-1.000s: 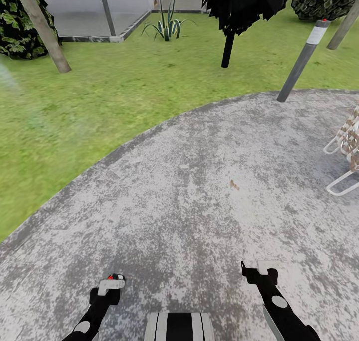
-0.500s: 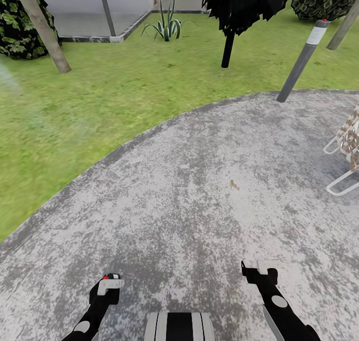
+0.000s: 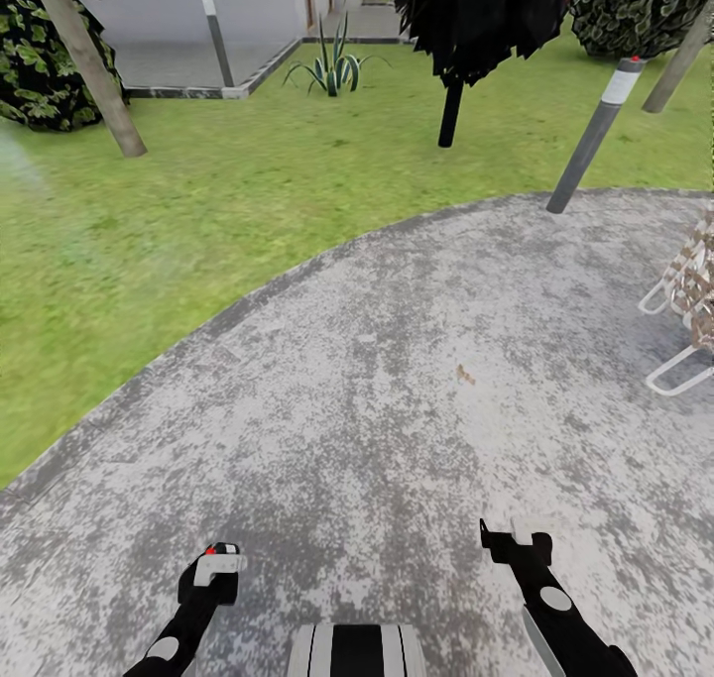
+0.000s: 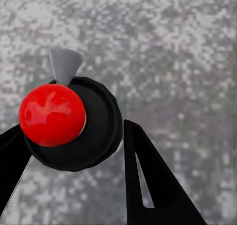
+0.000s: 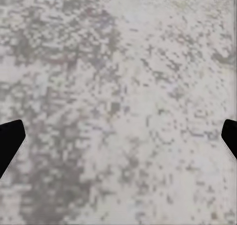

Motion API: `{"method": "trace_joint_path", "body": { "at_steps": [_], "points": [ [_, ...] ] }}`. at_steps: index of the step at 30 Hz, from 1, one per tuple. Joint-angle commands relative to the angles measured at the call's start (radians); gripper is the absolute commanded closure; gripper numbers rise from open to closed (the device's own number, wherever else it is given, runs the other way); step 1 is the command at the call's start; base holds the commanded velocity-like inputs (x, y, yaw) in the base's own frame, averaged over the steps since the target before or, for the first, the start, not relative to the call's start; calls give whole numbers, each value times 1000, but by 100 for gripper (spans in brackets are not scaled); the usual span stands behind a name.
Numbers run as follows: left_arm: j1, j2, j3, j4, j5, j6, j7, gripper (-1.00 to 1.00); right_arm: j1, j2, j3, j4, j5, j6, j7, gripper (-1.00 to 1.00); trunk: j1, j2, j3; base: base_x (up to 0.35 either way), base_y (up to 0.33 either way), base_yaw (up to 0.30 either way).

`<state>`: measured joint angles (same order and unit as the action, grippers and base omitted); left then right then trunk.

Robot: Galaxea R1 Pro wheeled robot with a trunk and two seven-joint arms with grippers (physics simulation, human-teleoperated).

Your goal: Pick up the pesticide atomizer in the garden and spray insectifuge to fully cover both potted plants in the garden.

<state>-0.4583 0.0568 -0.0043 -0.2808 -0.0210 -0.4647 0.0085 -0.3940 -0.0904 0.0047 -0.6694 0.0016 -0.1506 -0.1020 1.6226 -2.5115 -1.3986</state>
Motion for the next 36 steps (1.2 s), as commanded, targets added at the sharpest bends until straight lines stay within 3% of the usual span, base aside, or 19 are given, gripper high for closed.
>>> {"method": "trace_joint_path", "body": {
  "at_steps": [1,16,24,32,36],
  "points": [
    [0,0,0,0,-2,-3,1,100,0,0,0,1,0,-3,-2,-100,-1,0,3,0,0,0],
    [0,0,2,2,-1,10,3,100,0,1,3,0,-1,-4,-2,-100,-7,4,61,0,0,0],
    [-2,3,9,-7,0,14,7,100,0,37,0,-7,1,-3,-7,-100,-11,5,101,0,0,0],
    [-2,-9,4,-4,-1,15,1,100,0,27,-5,-15,2,-4,-8,-100,-15,7,144,0,0,0],
    [-2,-10,5,-1,0,15,1,100,-1,6,-7,-24,0,-3,-8,-100,-16,8,166,0,0,0]
  ]
}}
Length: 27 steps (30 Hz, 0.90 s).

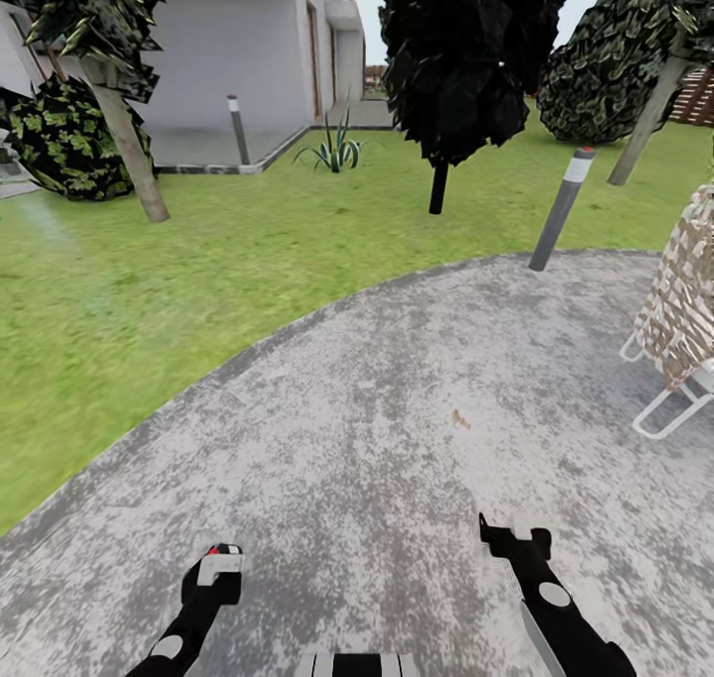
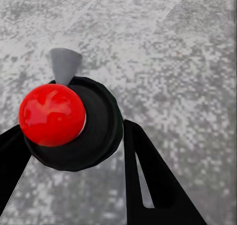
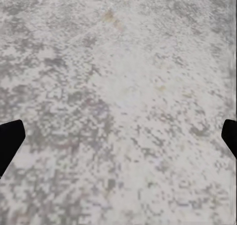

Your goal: Pick up the pesticide atomizer in the garden and spray insectifuge to fully cover both potted plants in the garden.

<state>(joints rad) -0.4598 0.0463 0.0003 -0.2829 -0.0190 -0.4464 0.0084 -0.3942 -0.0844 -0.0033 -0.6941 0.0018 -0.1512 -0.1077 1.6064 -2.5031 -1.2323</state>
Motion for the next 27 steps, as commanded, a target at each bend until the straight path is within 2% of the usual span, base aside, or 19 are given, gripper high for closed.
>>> {"method": "trace_joint_path", "body": {
  "at_steps": [1,14,27],
  "points": [
    [0,0,1,0,-2,-3,1,100,0,-3,0,0,0,-3,-3,-100,-1,0,5,0,0,0],
    [3,13,3,-3,0,7,5,100,0,0,5,17,0,-2,0,-100,-6,3,75,0,0,0],
    [3,10,1,0,0,7,6,100,0,2,5,18,1,-2,0,-100,-56,94,134,0,0,0]
  ]
}}
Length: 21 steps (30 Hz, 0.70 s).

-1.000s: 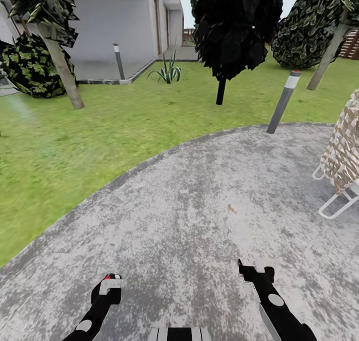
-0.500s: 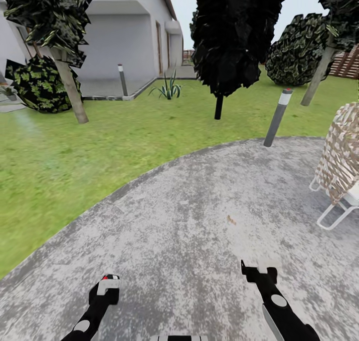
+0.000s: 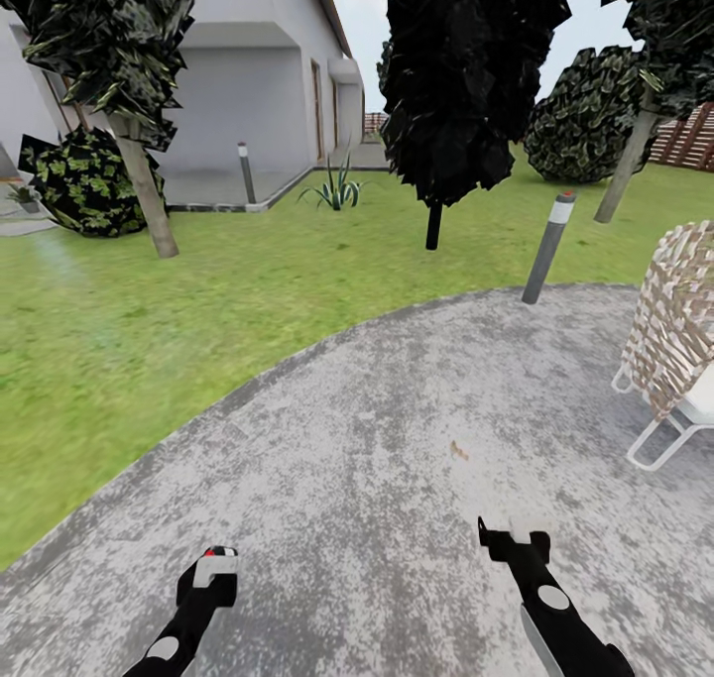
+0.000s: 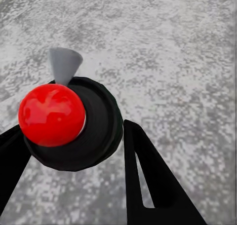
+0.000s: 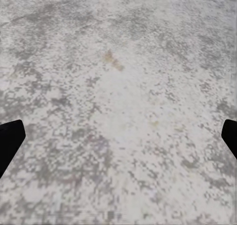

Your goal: Pick up the pesticide atomizer in the garden and spray insectifuge to fully cover both potted plants in the garden.

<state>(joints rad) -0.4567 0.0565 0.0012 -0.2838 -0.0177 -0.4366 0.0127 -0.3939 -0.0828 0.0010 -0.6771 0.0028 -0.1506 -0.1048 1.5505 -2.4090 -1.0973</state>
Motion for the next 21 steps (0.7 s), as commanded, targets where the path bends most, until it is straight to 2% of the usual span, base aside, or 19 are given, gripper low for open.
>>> {"method": "trace_joint_path", "body": {
  "at_steps": [1,12,21],
  "points": [
    [0,-1,0,2,-2,-3,2,100,0,0,1,1,0,-3,-3,-100,-4,7,3,0,0,0],
    [0,-4,0,3,-2,-4,2,100,0,0,1,12,2,-4,-2,-100,-42,77,35,0,0,3],
    [0,-7,0,-4,-2,-4,3,100,0,0,1,17,2,-4,-2,-100,-42,77,35,0,0,232]
  ]
}}
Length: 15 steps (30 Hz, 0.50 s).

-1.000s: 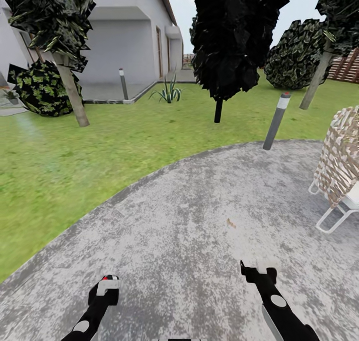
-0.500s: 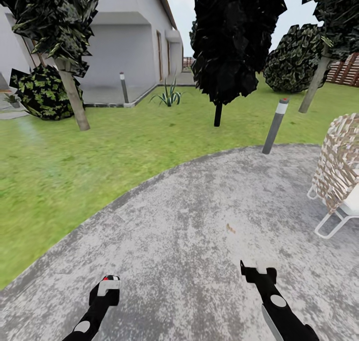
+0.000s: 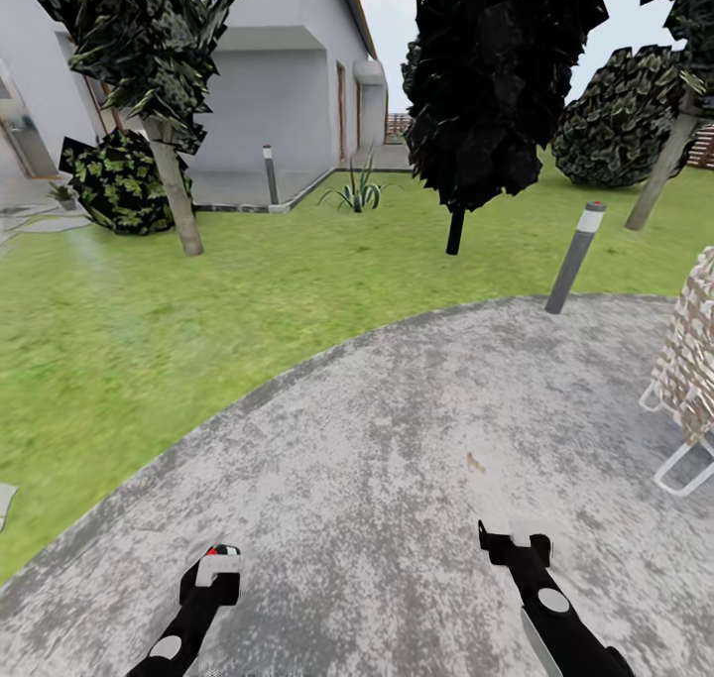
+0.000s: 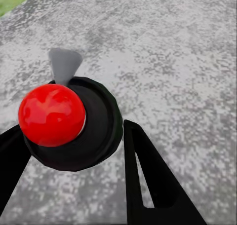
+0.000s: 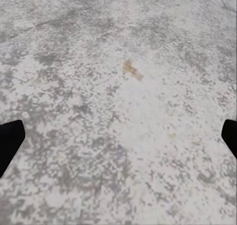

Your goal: Pick up the pesticide atomizer in the garden and spray insectifuge to fully cover both potted plants in the garden.

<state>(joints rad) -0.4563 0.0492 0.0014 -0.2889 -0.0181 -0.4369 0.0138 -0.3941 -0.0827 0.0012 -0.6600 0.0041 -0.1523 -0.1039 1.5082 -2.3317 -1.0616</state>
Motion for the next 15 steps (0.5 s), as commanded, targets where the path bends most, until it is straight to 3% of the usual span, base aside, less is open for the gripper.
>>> {"method": "trace_joint_path", "body": {
  "at_steps": [1,9,15],
  "points": [
    [-1,0,0,0,-2,-3,1,100,0,0,0,0,0,-3,-2,-100,0,0,0,0,0,271],
    [-1,4,9,-1,-2,1,3,100,0,1,0,7,0,-3,-2,-100,0,0,4,0,0,271],
    [-8,13,89,-4,-4,88,3,100,0,2,2,21,0,-3,-2,-100,0,0,9,0,0,263]
  ]
}}
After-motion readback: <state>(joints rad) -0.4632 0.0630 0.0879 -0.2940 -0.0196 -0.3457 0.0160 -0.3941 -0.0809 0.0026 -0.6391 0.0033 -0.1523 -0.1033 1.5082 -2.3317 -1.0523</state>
